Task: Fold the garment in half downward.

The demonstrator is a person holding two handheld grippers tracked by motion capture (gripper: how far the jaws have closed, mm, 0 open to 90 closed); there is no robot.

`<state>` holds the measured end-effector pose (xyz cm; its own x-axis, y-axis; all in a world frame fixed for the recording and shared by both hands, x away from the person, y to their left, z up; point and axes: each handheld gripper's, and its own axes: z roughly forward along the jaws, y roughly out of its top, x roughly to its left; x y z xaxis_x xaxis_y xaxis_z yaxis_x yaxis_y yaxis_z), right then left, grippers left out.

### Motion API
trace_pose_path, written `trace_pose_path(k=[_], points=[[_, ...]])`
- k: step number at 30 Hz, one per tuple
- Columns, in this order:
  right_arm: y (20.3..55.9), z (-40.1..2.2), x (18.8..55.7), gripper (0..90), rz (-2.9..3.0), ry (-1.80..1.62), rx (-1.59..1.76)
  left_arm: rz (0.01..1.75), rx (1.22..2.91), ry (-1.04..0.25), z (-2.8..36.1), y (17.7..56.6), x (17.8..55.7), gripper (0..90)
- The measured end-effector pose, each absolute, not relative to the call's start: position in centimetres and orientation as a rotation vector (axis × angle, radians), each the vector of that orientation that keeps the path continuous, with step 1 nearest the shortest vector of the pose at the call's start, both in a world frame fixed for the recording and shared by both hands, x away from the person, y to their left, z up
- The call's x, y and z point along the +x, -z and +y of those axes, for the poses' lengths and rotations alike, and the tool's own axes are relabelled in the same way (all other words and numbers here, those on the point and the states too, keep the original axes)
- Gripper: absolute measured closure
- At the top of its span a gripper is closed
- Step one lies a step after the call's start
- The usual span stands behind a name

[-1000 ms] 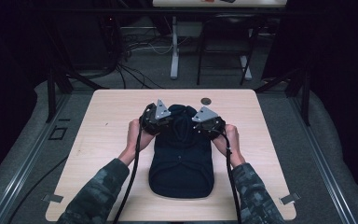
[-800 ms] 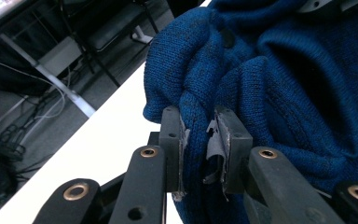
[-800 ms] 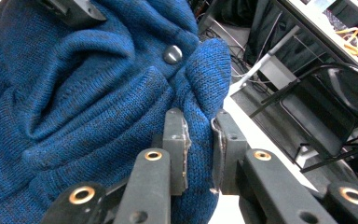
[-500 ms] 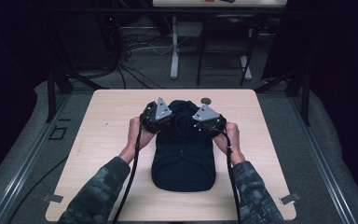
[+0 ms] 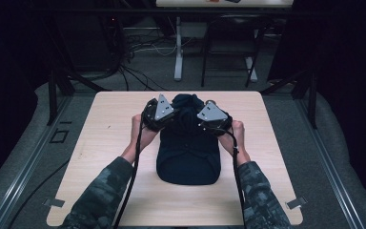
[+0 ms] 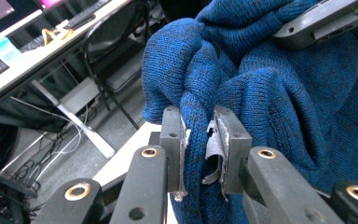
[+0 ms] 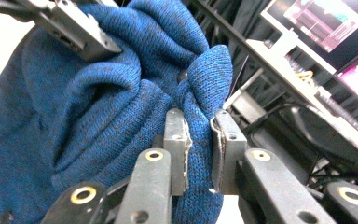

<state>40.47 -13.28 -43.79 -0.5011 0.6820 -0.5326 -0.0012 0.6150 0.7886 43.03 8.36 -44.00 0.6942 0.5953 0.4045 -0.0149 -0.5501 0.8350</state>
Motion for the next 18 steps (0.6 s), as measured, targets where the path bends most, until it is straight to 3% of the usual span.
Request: trace_pose_path(k=[18], points=[[49.7, -14.0, 36.9, 78.3, 1.940, -0.995, 0.432, 0.392, 2.038, -0.866, 9.2, 49.6, 40.0, 75.8]])
